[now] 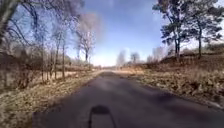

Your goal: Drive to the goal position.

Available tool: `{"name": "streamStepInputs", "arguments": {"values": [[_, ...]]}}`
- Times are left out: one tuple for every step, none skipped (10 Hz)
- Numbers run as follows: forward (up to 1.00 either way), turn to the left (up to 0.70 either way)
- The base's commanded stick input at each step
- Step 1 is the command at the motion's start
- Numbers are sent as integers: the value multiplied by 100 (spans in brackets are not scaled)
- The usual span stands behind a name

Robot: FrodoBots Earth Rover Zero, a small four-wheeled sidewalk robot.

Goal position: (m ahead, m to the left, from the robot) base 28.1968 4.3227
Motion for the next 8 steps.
{"name": "streamStepInputs", "arguments": {"values": [[85,2],[85,3],[85,3],[85,4],[85,4],[85,4],[85,3],[85,4]]}}
